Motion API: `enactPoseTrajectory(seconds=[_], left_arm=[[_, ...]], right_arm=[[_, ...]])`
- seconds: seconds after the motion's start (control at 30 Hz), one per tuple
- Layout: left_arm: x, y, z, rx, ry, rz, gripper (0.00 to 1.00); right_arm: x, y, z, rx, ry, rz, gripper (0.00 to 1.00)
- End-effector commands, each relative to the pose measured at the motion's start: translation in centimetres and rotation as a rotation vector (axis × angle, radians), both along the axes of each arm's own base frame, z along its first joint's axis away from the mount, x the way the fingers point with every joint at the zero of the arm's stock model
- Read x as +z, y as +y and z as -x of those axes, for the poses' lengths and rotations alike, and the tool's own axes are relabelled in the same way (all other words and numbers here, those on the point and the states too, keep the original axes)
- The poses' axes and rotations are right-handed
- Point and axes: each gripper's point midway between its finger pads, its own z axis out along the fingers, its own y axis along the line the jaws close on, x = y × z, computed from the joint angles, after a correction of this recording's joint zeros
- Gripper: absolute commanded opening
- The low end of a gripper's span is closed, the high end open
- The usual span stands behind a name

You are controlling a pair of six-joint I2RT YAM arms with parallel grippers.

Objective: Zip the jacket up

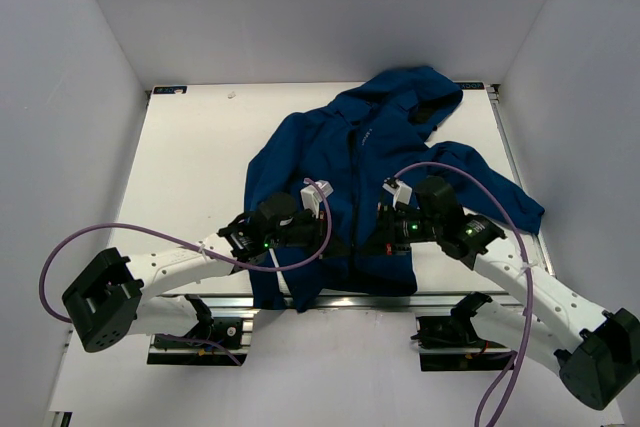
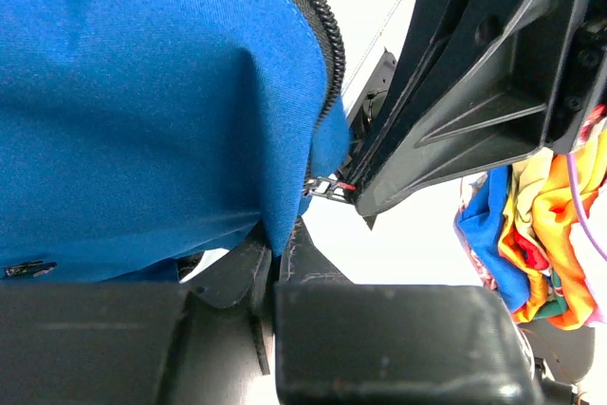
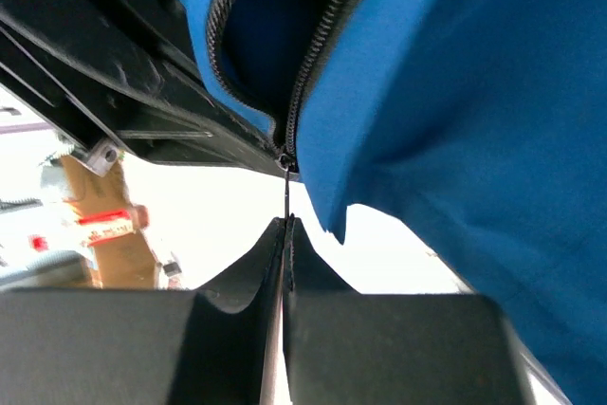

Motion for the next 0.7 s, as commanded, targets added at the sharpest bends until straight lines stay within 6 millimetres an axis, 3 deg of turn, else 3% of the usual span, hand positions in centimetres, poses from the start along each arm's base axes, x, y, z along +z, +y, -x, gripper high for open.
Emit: enactPoseTrajectory(seconds=[0.0, 0.1, 0.17, 0.4, 0.53, 0.67], left_arm=[[-0.6, 0.4, 0.9, -0.036, 0.01, -0.026, 0.0], [-0.8, 0.6, 1.0, -0.034, 0.013, -0.032, 0.0], [-0.9, 0.6, 1.0, -0.032, 0.013, -0.034, 0.0], [-0.9, 0.5, 1.1, -0.038, 0.016, -0.026, 0.0], [-1.1, 0.5, 0.9, -0.025, 0.019, -0.039, 0.0], [-1.3, 0.5, 0.6, -0.018, 0.015, -0.052, 0.0]], right_arm=[[3.2, 1.4, -2.4, -0.108, -0.024, -0.13, 0.0], [3.5, 1.5, -2.6, -0.139, 0.037, -0.162, 0.0], [4.8, 2.1, -1.6, -0.041, 0.055, -0.22, 0.0], [2.0, 0.7, -1.0, -0.041, 0.087, -0.075, 0.0], [2.8, 0.7, -0.7, -0.034, 0.074, -0.094, 0.0], [3.0, 0.8, 0.1, -0.02, 0.176, -0.07, 0.0]])
